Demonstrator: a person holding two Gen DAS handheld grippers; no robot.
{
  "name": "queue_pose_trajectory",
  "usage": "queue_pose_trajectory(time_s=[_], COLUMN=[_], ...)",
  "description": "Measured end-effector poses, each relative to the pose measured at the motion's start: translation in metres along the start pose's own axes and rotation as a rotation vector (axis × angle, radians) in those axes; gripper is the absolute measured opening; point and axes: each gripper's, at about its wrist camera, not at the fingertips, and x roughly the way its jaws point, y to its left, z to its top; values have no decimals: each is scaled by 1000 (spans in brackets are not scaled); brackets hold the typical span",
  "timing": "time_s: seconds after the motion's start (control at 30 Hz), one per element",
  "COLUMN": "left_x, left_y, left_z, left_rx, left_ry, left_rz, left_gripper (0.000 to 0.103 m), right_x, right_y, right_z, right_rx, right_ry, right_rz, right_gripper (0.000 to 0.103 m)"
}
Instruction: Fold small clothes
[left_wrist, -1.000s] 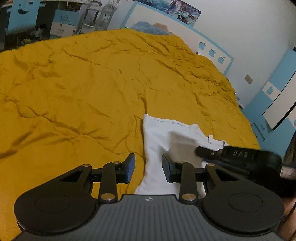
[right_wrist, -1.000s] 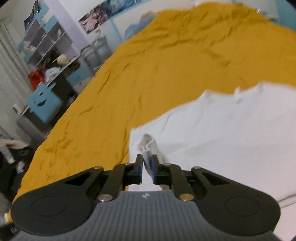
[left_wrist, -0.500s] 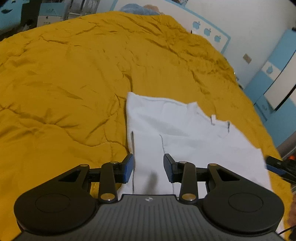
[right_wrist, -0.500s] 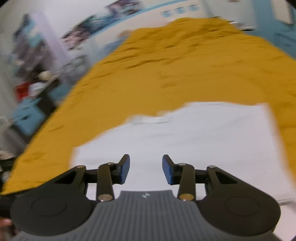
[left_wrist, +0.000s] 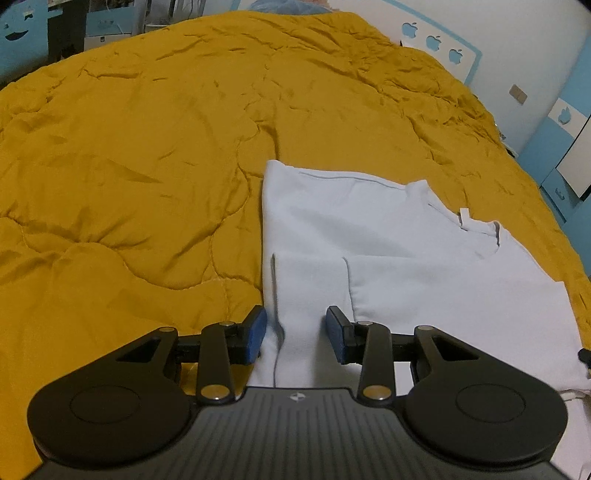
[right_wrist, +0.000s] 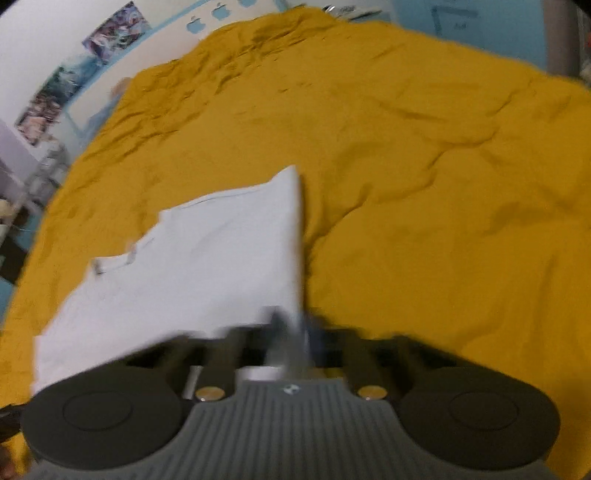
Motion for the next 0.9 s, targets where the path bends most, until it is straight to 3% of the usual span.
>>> queue_pose_trajectory(time_s=[0.1,0.2,0.23,0.37,0.5,0.57,0.7,0.9], left_x=[4,9,7,-5,-23,-32,-43,-44], left_y=[-2,-9,-10,-7,-6,-4,0,5], left_z=[1,-1,-1,1,-2,-5,-13,-29], left_rx=[27,77,82,80,101,117,170,178], left_ry=[5,16,14,13,0,-6,-1,47], left_rz=[13,55,58,50,48,51,95,95], left_gripper=[43,45,45,45,45,45,45,45], right_x=[-8,6,7,-12,-45,-56,-61,-37], right_y=[4,-5,-7,-16,1,13,33,37], right_z=[3,2,1,3,-6,-17,-47,-63], right_rx=[-49,-29,-44,-16,-147,-248,-477,-627], right_ry=[-56,-19,-16,-25,-27,-19,-12,-8], right_rz=[-25,-89,-148,-56,-23,-16,-98,-223], right_gripper=[0,0,0,1,18,18,33,30])
